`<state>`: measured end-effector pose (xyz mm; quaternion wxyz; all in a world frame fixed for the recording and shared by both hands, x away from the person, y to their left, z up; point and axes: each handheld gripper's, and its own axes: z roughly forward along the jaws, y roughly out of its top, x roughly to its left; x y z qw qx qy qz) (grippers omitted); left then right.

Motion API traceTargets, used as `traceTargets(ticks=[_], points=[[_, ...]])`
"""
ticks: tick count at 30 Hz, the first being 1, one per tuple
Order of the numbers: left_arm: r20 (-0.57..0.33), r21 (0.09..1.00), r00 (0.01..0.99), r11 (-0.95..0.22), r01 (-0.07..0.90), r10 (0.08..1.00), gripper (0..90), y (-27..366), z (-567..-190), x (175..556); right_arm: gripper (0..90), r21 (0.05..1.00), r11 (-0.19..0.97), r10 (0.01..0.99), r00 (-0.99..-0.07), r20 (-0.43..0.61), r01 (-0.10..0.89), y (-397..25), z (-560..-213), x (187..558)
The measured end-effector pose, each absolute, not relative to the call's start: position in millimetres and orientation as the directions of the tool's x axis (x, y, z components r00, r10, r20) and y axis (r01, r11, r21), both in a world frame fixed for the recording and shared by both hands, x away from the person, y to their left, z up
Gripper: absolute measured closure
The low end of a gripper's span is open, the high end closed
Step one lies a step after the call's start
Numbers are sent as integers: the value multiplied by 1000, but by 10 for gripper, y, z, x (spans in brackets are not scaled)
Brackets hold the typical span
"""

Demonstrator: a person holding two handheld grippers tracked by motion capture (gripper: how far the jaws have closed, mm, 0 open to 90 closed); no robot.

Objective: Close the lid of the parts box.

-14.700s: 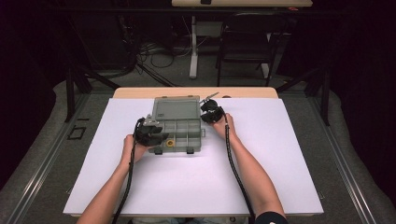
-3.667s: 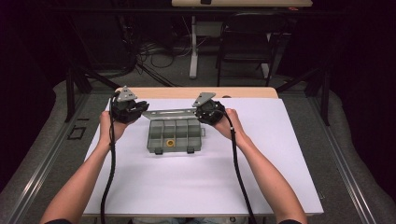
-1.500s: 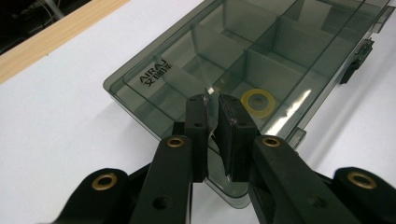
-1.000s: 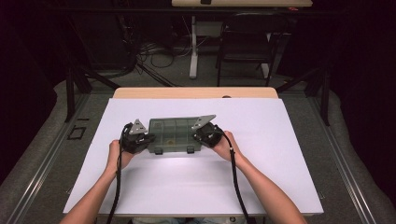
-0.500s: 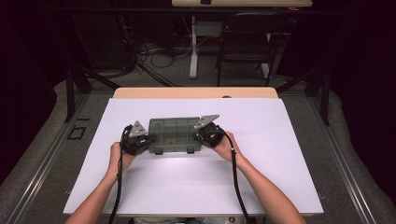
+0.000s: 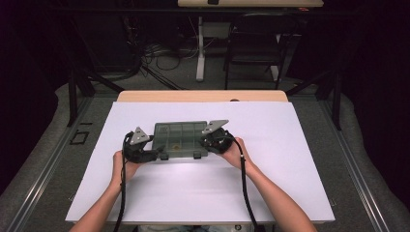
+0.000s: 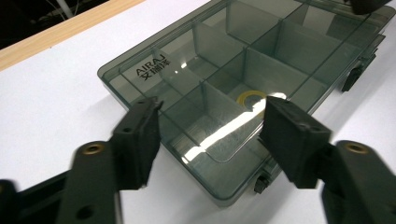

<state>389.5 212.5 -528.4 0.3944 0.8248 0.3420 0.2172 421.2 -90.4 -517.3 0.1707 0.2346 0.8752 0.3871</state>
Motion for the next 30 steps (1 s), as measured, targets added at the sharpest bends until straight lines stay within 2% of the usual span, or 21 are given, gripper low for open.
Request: traceTargets(ticks=[5, 9, 13, 30], points=[[102, 792, 679, -473, 386, 727, 202, 2124, -5240, 3844, 404, 754, 574, 575, -813, -93, 320, -968, -5129, 4197], [110, 792, 683, -479, 379, 722, 154, 2113, -5207, 3789, 237, 757, 564, 583, -809, -81, 331, -1000, -5094, 4184], [114, 791, 684, -483, 376, 720, 123, 2113, -5181, 3745, 163, 762, 559, 580, -811, -77, 327, -1011, -5060, 4158], [108, 791, 671, -472, 390, 734, 30, 2194, -5157, 3468, 20, 778, 546, 586, -805, -88, 312, -1179, -4928, 3943]])
